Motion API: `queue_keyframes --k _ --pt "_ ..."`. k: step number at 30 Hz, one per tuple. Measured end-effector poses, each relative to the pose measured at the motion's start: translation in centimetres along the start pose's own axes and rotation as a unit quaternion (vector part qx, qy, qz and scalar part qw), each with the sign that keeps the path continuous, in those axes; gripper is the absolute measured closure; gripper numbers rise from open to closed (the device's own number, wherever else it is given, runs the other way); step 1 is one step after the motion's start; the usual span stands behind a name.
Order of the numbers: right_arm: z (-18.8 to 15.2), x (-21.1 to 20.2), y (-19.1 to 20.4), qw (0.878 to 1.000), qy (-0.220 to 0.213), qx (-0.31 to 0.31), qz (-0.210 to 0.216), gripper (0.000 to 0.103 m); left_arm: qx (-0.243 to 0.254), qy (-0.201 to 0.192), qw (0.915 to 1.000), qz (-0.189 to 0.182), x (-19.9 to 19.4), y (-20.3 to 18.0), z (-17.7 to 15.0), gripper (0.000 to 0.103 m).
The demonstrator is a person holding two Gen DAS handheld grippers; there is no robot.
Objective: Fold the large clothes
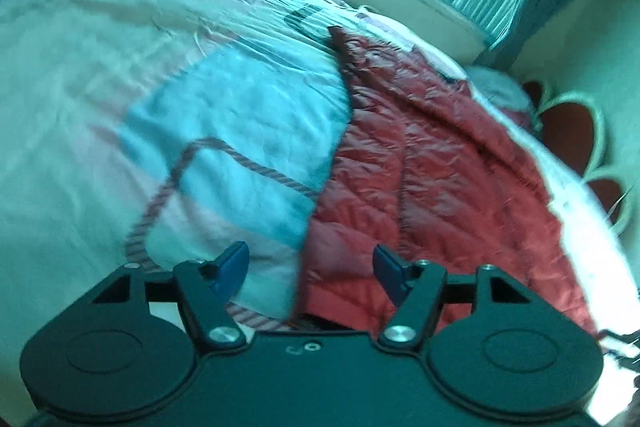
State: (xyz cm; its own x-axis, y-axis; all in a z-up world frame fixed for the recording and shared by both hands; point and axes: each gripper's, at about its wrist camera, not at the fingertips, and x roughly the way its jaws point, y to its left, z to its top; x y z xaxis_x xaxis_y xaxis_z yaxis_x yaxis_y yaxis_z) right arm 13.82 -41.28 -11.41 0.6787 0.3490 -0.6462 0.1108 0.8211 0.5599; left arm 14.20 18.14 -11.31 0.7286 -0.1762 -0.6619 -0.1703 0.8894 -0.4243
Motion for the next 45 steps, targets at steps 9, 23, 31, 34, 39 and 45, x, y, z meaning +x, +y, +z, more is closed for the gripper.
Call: queue_keyframes --k 9,23,31,34,39,45 --pt "0.2 1.7 -0.2 0.997 0.028 0.037 0.058 0.064 -0.029 0.029 0.998 -0.048 2.0 -1.2 -0.3 0.057" --pt "1.2 1.1 0.3 0.993 0.023 0.037 0.106 0.098 -0.019 0.007 0.9985 -0.051 0.5 -1.9 -0.6 0.097" --pt "6.7 -1.3 4.5 0.99 -0.046 -0.005 0.134 0.099 -0.022 -0.086 0.9908 -0.103 -2.3 -5.0 5.3 0.097" --pt "9.8 -0.7 6.4 0.988 -0.065 -0.018 0.141 0.099 -0.01 -0.111 0.9868 -0.117 -1.5 -7.2 8.6 0.097" --pt "15.7 2.4 9.0 0.986 -0.085 -0.023 0.144 0.099 -0.006 -0.137 0.9824 -0.127 1.9 -10.4 14.1 0.097" --pt "23.3 8.4 10.7 0.984 -0.087 -0.016 0.152 0.099 0.003 -0.132 0.9828 -0.129 8.2 -12.5 20.5 0.097"
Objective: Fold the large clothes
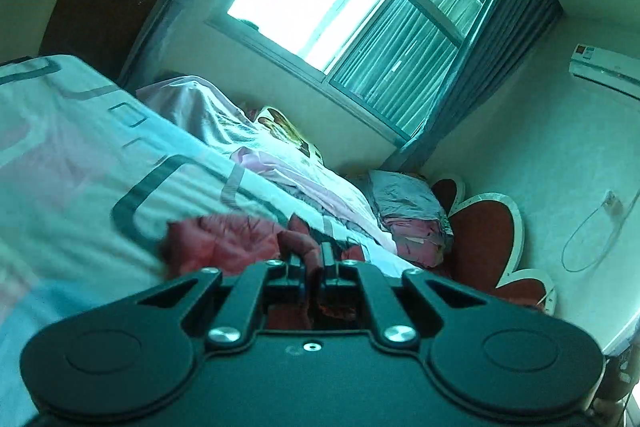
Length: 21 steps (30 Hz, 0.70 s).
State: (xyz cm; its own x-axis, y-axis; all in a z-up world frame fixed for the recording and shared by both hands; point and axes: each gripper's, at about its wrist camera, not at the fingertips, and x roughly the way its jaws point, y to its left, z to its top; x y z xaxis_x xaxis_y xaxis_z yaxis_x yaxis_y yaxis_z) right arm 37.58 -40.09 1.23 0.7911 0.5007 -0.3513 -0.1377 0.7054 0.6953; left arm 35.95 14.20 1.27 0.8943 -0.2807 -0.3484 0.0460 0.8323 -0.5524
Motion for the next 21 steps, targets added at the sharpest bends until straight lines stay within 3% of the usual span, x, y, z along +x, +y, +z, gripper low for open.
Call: queue_keyframes --k 7,8,10,11,12,13,17,21 --pt "4.5 9.8 -2.4 1.0 0.024 0.007 -0.01 0.099 0.012 0.033 0.9994 0.008 9.7 1.6 2.6 0.096" --pt "4.8 10.6 -2.8 1.0 0.024 0.005 -0.01 0.098 0.015 0.032 0.9993 0.01 11.0 2.0 2.8 0.089" --pt "5.5 12.9 -3.6 1.0 0.017 0.001 -0.025 0.093 0.01 0.032 0.999 0.032 13.1 2.9 3.1 0.062" --pt "5.9 13.9 -4.1 0.998 0.015 0.003 -0.053 0.061 0.006 0.027 0.9981 0.054 14.0 3.4 3.3 0.019" --pt "6.0 14.1 -4.3 0.997 -0.003 -0.004 -0.076 0.017 0.009 0.009 0.997 0.077 14.5 3.7 3.4 0.0" --pt "6.1 14.5 -4.5 0.997 -0.024 -0.025 -0.074 0.013 0.014 -0.004 0.9962 0.086 14.9 4.2 3.6 0.003" --pt "6.4 17.1 -6.2 0.996 0.011 -0.033 -0.077 0.019 0.026 0.033 0.9952 0.088 17.0 6.0 3.7 0.009" --pt "5.8 20.3 -7.6 0.991 0.058 -0.057 -0.104 0.027 0.057 0.109 0.9879 0.095 19.9 7.5 2.9 0.026"
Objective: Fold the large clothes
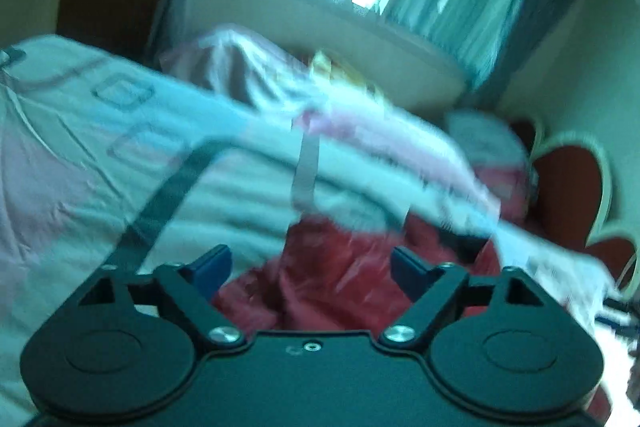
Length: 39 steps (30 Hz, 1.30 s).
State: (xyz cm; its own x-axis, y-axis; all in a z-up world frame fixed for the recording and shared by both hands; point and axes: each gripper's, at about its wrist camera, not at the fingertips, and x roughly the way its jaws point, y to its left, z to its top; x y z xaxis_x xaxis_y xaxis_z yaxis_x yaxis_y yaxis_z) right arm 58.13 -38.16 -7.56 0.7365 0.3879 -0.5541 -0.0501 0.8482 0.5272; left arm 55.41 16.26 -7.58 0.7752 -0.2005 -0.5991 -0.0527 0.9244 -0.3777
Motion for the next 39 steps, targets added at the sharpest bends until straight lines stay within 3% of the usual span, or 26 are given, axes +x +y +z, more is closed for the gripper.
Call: queue_keyframes --k 4,6,7,8,9,12,16,19,23,29,31,32,34,35,37,39 --pt "-1.3 3.3 -0.4 0.998 0.06 -0.02 -0.016 0.033 0.04 0.067 0.9969 0.005 3.2 0.1 -0.6 0.035" --pt "-1.9 4.5 -0.2 0.996 0.083 -0.039 -0.024 0.046 0.062 0.08 0.9947 0.016 4.3 -0.4 -1.1 0.038" --pt "-2.2 5.0 -0.1 0.994 0.091 -0.05 -0.029 0.054 0.068 0.08 0.9943 0.016 4.4 -0.6 -1.2 0.044" --pt "-2.5 5.4 0.0 0.993 0.096 -0.062 -0.027 0.074 0.074 0.077 0.9942 0.008 4.4 -0.8 -1.4 0.071" --pt "-2.6 5.3 0.3 0.993 0.094 -0.071 -0.019 0.091 0.078 0.072 0.9943 0.001 4.2 -1.1 -1.4 0.091" --pt "-2.5 3.9 1.8 0.992 0.045 -0.113 -0.015 0.096 0.101 0.022 0.9946 -0.004 2.4 -2.2 -1.3 0.096" --pt "-1.7 2.2 3.9 0.985 -0.029 -0.167 -0.007 0.096 0.121 -0.063 0.9906 -0.009 -0.2 -3.5 0.1 0.096" --pt "-1.1 2.7 4.8 0.982 -0.059 -0.18 -0.014 0.096 0.119 -0.094 0.9884 -0.002 0.1 -3.8 1.0 0.096" --pt "-0.9 5.9 4.4 0.985 -0.039 -0.163 -0.043 0.096 0.101 -0.068 0.9923 0.019 3.5 -3.3 1.1 0.096" --pt "-1.7 10.7 2.8 0.982 0.028 -0.157 -0.102 0.096 0.103 -0.014 0.9932 0.052 8.0 -2.2 0.2 0.096" --pt "-2.1 11.3 2.3 0.981 0.033 -0.155 -0.11 0.096 0.112 -0.008 0.992 0.057 8.2 -2.3 -0.1 0.091" --pt "-2.1 11.2 2.1 0.982 0.03 -0.15 -0.109 0.096 0.119 -0.006 0.9907 0.065 8.1 -2.6 -0.2 0.08" --pt "-1.8 10.6 2.0 0.982 0.024 -0.141 -0.126 0.072 0.126 -0.021 0.9878 0.089 7.1 -2.8 -0.1 0.051" --pt "-1.7 9.3 2.2 0.978 -0.001 -0.149 -0.149 0.037 0.13 -0.046 0.986 0.093 5.6 -2.9 -0.2 0.032" --pt "-1.6 6.3 2.7 0.981 -0.029 -0.15 -0.121 0.033 0.138 -0.086 0.9825 0.091 2.0 -3.8 -0.6 0.03" --pt "-2.8 3.8 4.5 0.98 -0.021 -0.176 -0.088 0.033 0.137 -0.086 0.9862 0.037 -0.8 -5.5 -1.8 0.031"
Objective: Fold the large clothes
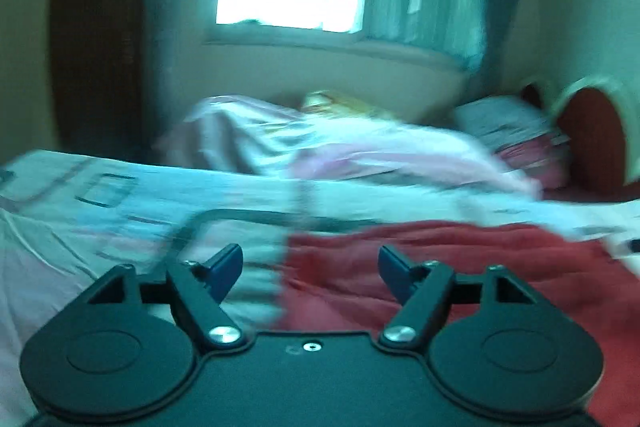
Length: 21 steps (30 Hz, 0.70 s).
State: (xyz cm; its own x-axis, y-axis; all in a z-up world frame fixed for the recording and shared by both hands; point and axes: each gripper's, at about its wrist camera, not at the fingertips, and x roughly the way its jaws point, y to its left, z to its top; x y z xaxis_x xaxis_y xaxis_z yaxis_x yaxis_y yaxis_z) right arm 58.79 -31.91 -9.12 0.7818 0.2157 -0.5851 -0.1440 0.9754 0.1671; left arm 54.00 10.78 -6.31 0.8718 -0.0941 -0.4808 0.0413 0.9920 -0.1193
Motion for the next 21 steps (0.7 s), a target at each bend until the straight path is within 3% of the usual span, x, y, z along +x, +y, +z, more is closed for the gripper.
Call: queue_keyframes --k 2,4,7,11,14,16,21 --pt "-1.0 -1.5 2.3 0.999 0.003 -0.029 0.044 0.033 0.047 0.017 0.9982 -0.034 -0.6 -3.2 -0.7 0.032" --pt "-2.2 -1.3 5.1 0.995 0.026 -0.057 0.081 0.039 0.085 0.037 0.9941 -0.055 0.4 -6.2 -1.3 0.031" --pt "-3.5 1.1 7.6 0.992 0.061 -0.089 0.06 0.043 0.097 0.089 0.9901 -0.048 3.5 -7.9 -2.7 0.033" --pt "-4.3 3.0 6.5 0.993 0.077 -0.09 0.009 0.043 0.065 0.099 0.9924 -0.032 5.0 -6.0 -3.5 0.031" --pt "-4.0 2.8 5.7 0.993 0.083 -0.084 -0.015 0.043 0.064 0.097 0.9931 -0.017 4.0 -6.0 -3.3 0.036" --pt "-3.6 0.5 5.7 0.995 0.059 -0.082 -0.014 0.043 0.07 0.079 0.994 -0.027 1.4 -7.1 -2.8 0.036" --pt "-5.2 -6.4 8.7 0.993 0.02 -0.091 0.077 0.043 0.1 0.046 0.9918 -0.064 -4.2 -11.7 -5.1 0.031"
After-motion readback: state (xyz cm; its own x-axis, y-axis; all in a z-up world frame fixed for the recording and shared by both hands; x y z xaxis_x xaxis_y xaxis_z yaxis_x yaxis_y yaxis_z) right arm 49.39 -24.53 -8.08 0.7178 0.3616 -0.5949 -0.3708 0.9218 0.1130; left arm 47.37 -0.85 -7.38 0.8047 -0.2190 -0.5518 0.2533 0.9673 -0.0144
